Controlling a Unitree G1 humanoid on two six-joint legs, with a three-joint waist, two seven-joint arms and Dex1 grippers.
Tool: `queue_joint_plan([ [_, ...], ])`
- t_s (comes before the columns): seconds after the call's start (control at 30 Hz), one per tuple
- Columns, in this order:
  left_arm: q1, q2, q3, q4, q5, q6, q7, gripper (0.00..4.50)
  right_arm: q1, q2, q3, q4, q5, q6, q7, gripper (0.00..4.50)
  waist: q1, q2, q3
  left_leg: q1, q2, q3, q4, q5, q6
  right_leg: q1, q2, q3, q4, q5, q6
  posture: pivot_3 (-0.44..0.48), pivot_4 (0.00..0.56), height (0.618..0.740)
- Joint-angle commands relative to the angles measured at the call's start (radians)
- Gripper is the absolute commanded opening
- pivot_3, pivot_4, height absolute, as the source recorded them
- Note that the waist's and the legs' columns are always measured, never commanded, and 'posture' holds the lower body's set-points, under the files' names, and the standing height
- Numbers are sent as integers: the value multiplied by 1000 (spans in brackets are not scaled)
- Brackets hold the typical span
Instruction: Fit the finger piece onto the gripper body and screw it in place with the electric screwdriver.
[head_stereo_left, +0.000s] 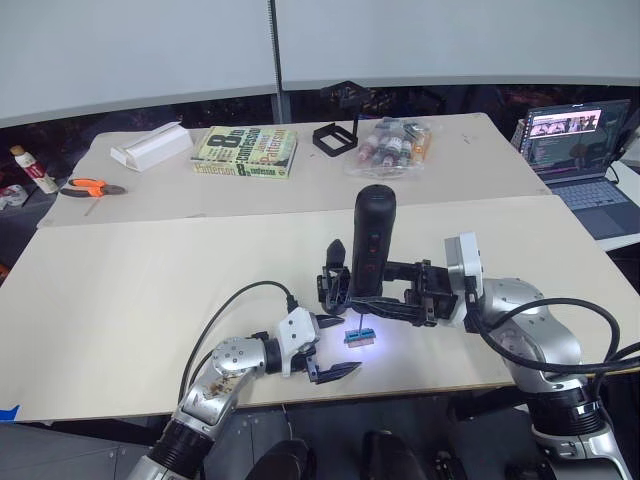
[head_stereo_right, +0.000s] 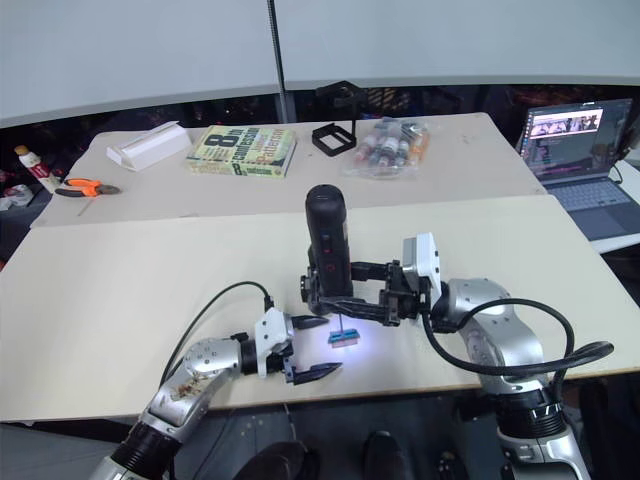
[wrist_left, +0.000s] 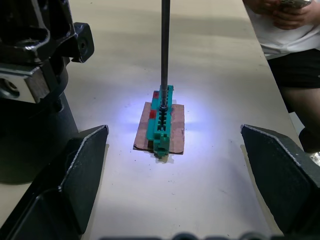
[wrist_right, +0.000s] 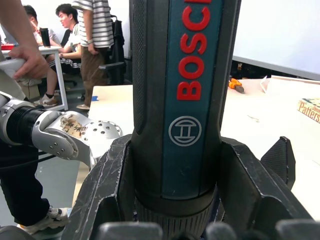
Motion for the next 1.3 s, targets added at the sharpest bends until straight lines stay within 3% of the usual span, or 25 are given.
queue_joint_plan([
  [0.03,0,0,9,-7,-5,-18,-3,4468,-18,-7,-20,-26,26,4,3,1928,0,0,0,0,0,0,0,0,0,0,0,0,0,0,0,0,150,740],
  [0.7,-7,12,41,7,-13,-44,-12,4468,-94,-29,-110,-61,142,50,6,1928,-1,0,0,-1,0,0,0,0,0,-1,0,0,0,0,0,0,150,740],
  [0.87,30,34,91,-52,-44,-52,1,4468,-108,-75,-164,-81,201,90,11,1928,-1,0,0,-2,0,0,0,0,0,-2,-1,0,0,0,0,0,150,740],
  [1.07,115,61,187,-146,-60,-68,65,4468,-126,-146,-233,-107,273,137,9,1928,-1,0,0,-2,0,0,0,0,0,-2,-1,1,0,0,0,0,150,740],
  [1.3,115,-14,209,-133,-17,-54,214,4468,-146,-195,-276,-125,326,170,3,1928,8,0,0,-2,0,0,0,0,0,-1,-2,0,-1,0,0,0,150,740],
])
